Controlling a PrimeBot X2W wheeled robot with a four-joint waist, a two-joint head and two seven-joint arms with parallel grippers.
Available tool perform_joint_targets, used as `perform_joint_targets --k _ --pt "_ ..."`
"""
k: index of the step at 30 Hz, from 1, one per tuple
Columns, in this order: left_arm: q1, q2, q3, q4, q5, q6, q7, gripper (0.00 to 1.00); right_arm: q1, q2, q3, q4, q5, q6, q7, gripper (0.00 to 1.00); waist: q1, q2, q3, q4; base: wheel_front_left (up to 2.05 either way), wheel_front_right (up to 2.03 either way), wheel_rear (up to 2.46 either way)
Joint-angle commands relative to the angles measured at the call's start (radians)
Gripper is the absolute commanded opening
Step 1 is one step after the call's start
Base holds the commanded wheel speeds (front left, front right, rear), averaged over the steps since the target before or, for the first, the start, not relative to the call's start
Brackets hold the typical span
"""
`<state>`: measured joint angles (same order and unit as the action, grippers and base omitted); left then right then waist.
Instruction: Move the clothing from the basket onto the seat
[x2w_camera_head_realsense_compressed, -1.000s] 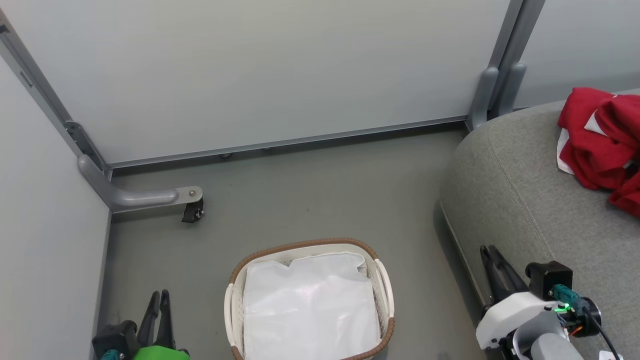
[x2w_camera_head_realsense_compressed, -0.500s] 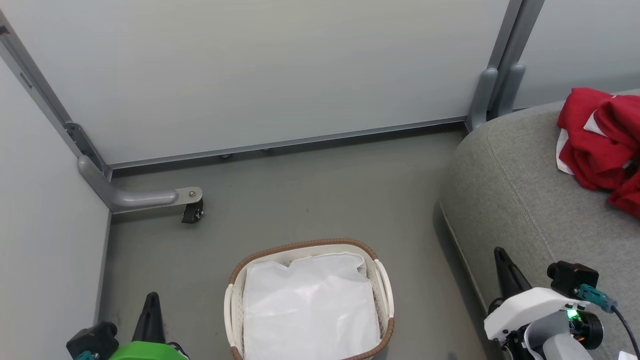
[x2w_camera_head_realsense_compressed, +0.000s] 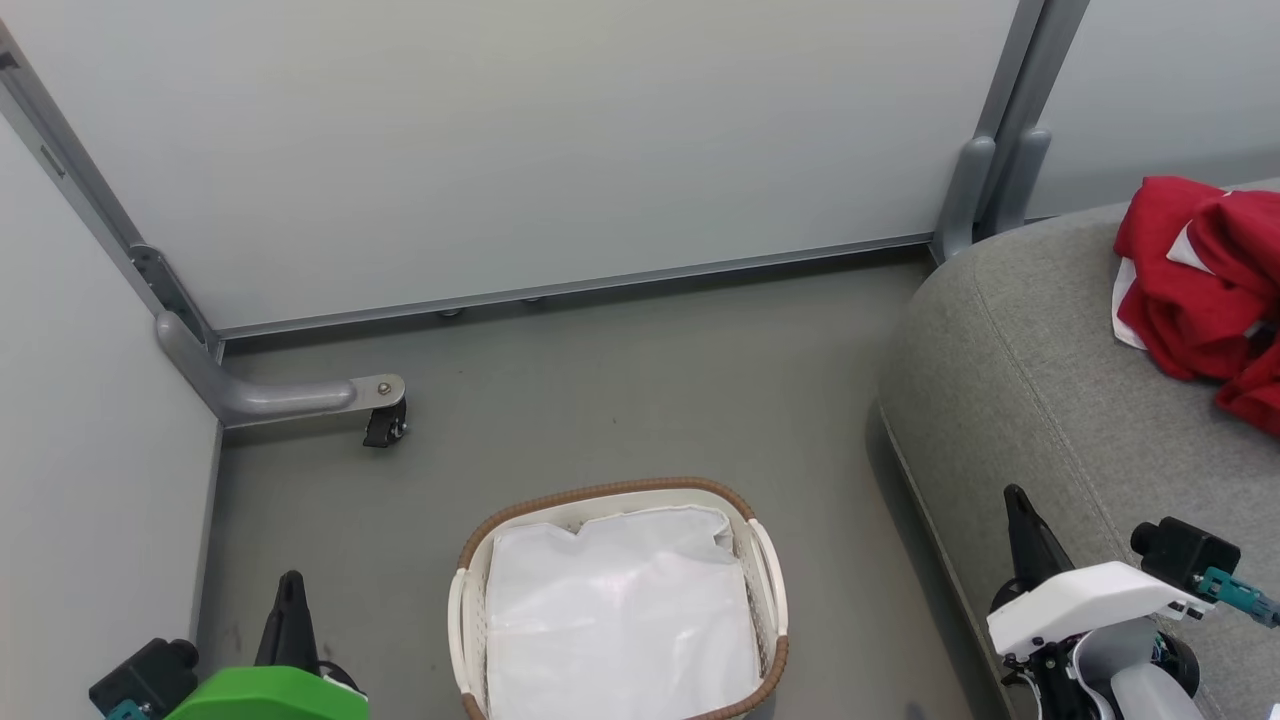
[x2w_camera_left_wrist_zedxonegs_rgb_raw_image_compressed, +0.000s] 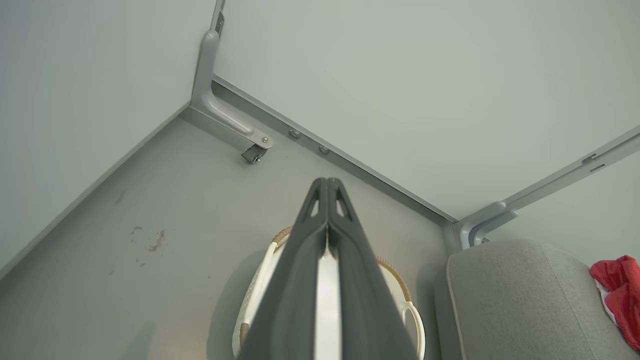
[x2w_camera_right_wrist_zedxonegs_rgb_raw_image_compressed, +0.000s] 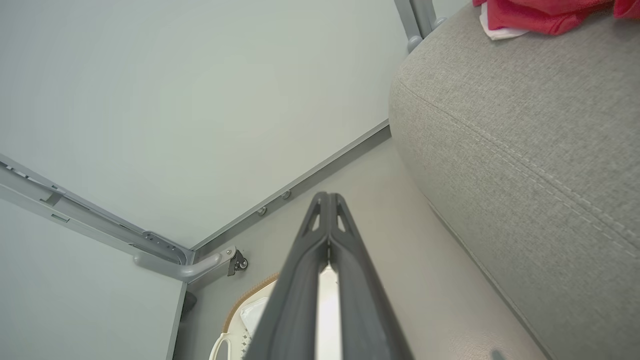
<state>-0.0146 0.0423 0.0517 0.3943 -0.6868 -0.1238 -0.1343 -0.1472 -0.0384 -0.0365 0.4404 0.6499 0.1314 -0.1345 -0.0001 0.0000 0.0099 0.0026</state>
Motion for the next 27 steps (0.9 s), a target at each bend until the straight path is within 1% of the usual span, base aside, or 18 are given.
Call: perform_joint_targets --k 1,14,27 --pt "-0.032 0.005 0.005 -0.019 -0.037 -0.003 0.008 0.0 -0.001 -0.006 -0.006 -0.022 0.041 0.0 0.009 0.0 0.0001 0.0 0.0 0.0 0.0 0.0 0.0" --pt "-0.046 0.007 0.017 -0.045 -0.208 -0.004 0.055 0.0 0.006 -0.008 -0.02 -0.057 0.219 0.0 0.056 0.0 0.0001 0.0 -0.001 0.0 0.0 0.0 0.0" --pt "-0.058 0.008 0.027 -0.067 -0.357 -0.005 0.095 0.0 0.013 -0.009 -0.033 -0.087 0.372 -0.001 0.096 0.0 0.0001 0.0 -0.002 -0.001 0.0 0.0 0.0"
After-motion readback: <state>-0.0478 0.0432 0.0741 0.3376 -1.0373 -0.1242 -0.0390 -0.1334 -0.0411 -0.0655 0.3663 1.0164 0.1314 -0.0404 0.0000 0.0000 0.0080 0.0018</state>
